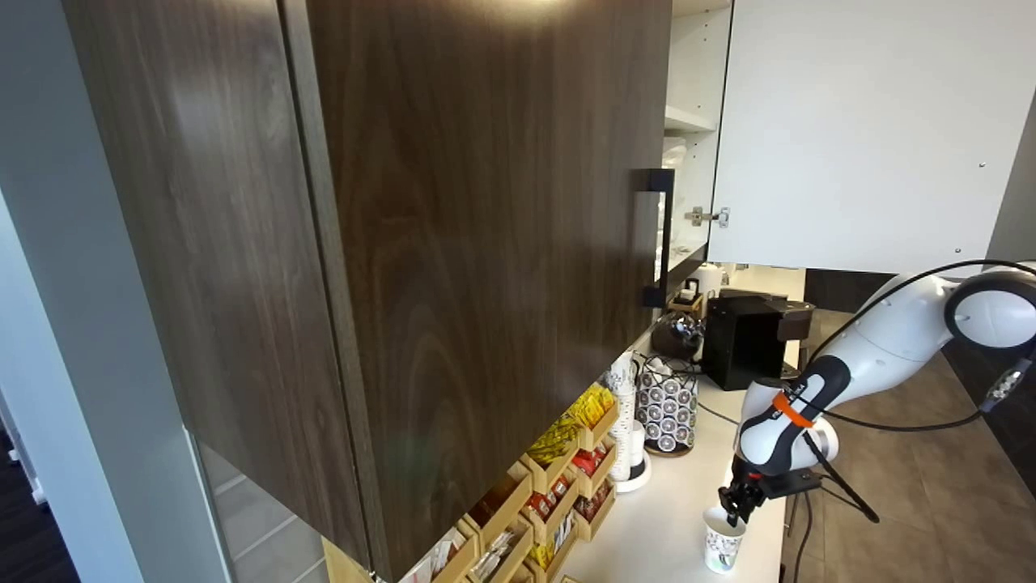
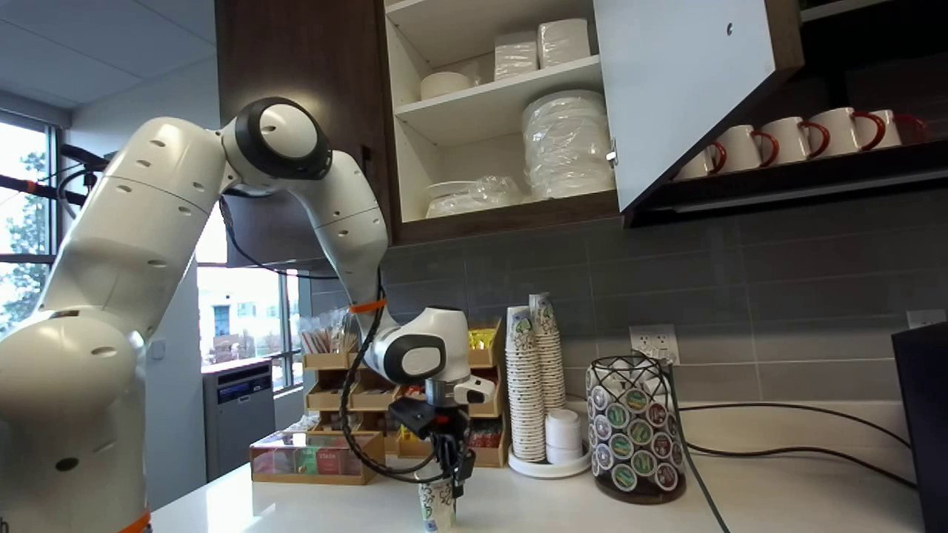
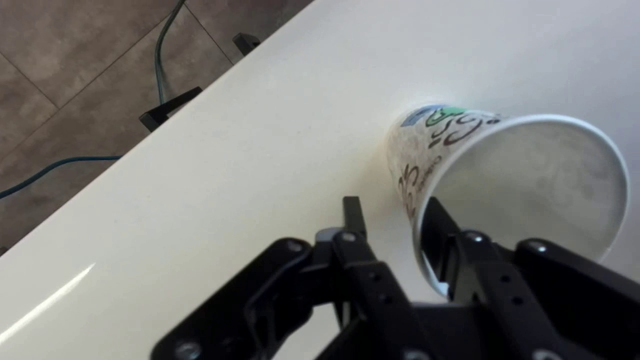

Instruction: Put paper cup in the bottom shelf of top cabinet

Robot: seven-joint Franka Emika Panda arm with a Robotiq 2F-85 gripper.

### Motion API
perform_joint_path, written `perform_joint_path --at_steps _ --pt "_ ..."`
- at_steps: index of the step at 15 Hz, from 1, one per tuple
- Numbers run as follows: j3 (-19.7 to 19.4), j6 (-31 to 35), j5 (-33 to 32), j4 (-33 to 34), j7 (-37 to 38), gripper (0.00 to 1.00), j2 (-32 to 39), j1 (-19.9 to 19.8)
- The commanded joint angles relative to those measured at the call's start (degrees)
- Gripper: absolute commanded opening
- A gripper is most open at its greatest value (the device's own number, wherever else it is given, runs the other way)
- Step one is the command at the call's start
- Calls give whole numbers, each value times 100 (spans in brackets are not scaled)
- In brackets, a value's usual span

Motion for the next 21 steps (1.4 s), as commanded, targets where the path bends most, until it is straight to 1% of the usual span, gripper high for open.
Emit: perform_joint_path --at_steps 1,2,3,5,6,7,9,10,11,13,16,18,19,21 --pt "444 180 528 46 -446 4 76 -382" --pt "570 201 703 -6 -598 1 -37 -502" --pt "658 218 843 -65 -712 0 -159 -587" --pt "681 219 954 -220 -772 0 -491 -647" --pt "589 78 897 -288 -704 1 -667 -612" --pt "488 71 802 -403 -630 1 -902 -549" --pt "200 -129 435 -629 -378 1 -1420 -343" --pt "136 -317 330 -701 -361 2 -1658 -298" --pt "-8 -588 15 -800 -168 2 -1959 -170" --pt "-106 -1234 -426 -869 78 2 -2554 -59" --pt "-95 -2408 -494 -776 155 1 -3477 84" --pt "-147 -3019 -248 -642 91 1 -3999 207" --pt "-167 -2587 -381 -513 50 4 -3391 183" --pt "-173 -2960 -376 -508 97 4 -3876 249"
